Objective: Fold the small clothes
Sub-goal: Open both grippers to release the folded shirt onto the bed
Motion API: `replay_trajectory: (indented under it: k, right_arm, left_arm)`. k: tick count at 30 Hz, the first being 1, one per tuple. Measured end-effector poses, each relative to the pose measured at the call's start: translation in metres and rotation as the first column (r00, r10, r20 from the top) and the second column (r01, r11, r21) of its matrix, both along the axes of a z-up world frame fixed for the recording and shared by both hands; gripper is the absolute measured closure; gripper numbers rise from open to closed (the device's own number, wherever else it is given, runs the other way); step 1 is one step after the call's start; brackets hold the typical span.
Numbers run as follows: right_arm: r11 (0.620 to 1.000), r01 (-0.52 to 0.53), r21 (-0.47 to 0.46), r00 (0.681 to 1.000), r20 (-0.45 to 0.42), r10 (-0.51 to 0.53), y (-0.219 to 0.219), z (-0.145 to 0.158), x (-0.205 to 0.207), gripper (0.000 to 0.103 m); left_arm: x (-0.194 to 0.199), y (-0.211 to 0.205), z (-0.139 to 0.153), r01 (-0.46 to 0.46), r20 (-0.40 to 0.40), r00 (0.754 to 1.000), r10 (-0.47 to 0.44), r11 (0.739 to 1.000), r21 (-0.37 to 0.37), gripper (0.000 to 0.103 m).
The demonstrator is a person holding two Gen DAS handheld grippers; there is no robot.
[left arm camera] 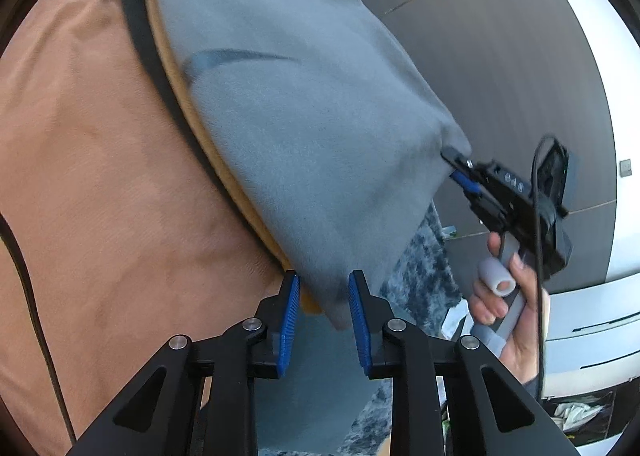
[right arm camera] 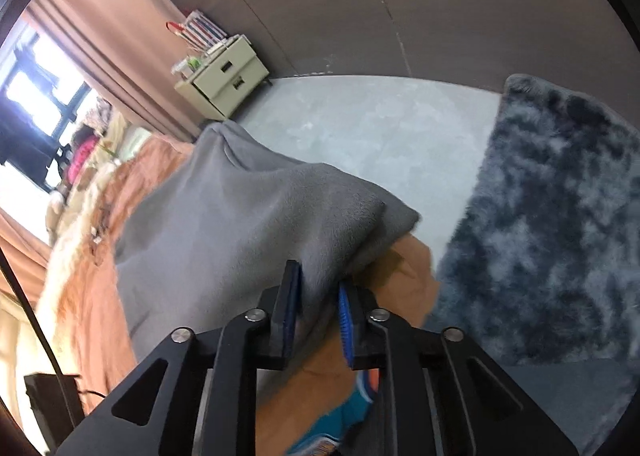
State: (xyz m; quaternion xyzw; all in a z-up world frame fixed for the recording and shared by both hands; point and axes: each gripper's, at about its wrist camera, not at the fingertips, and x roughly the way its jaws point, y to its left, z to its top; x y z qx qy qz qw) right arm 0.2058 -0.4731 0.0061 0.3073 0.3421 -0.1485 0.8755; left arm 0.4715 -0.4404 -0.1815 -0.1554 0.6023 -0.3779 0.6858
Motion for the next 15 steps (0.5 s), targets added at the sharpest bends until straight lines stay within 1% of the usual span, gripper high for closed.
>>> replay_trajectory:
  k: [1, 2, 3, 4, 6, 8, 10, 12, 14, 15]
  right_arm:
    - [1.000, 0.000, -0.018, 1.000, -0.003, 0.000, 0.001, 0.005, -0.006, 0.076]
    - [1.000, -0.005, -0.025, 1.000, 0.002, 0.005, 0.005, 0.012, -0.016, 0.063]
    - [0.999, -0.006, -0.033, 1.000, 0.007, 0.007, 0.012, 0.023, -0.025, 0.055]
    - [0.999, -0.007, -0.042, 1.000, 0.012, 0.007, 0.018, 0.030, -0.030, 0.045]
    - [0.997, -0.017, -0.070, 1.000, 0.022, 0.018, 0.033, 0.043, -0.043, 0.043]
    - [0.996, -0.032, -0.087, 0.999, 0.025, 0.034, 0.045, 0.047, -0.053, 0.043]
    - [0.993, -0.045, -0.113, 0.998, 0.028, 0.048, 0.064, 0.054, -0.067, 0.040]
    - [0.989, -0.053, -0.141, 0.998, 0.036, 0.058, 0.088, 0.057, -0.069, 0.027]
    - [0.982, -0.054, -0.182, 0.997, 0.047, 0.064, 0.105, 0.063, -0.083, 0.024]
    - [0.978, -0.057, -0.200, 0.996, 0.051, 0.068, 0.116, 0.064, -0.089, 0.023]
  left_arm:
    - [-0.002, 0.001, 0.004, -0.010, 0.017, 1.000, 0.010, 1.000, 0.009, 0.076]
    - [0.001, 0.009, 0.013, -0.022, 0.033, 0.999, 0.021, 1.000, 0.017, 0.076]
    - [0.000, 0.016, 0.021, -0.035, 0.048, 0.998, 0.034, 0.999, 0.016, 0.076]
    - [-0.001, 0.020, 0.025, -0.043, 0.054, 0.998, 0.042, 0.999, 0.011, 0.076]
    - [-0.009, 0.031, 0.040, -0.060, 0.083, 0.995, 0.059, 0.998, 0.008, 0.076]
    - [-0.016, 0.040, 0.053, -0.066, 0.123, 0.990, 0.064, 0.998, 0.012, 0.076]
    - [-0.021, 0.046, 0.064, -0.068, 0.152, 0.986, 0.065, 0.998, 0.015, 0.076]
    - [-0.030, 0.054, 0.076, -0.067, 0.187, 0.980, 0.062, 0.998, 0.021, 0.075]
    - [-0.039, 0.065, 0.086, -0.069, 0.222, 0.973, 0.061, 0.997, 0.025, 0.072]
    - [-0.045, 0.071, 0.093, -0.074, 0.243, 0.968, 0.065, 0.997, 0.029, 0.065]
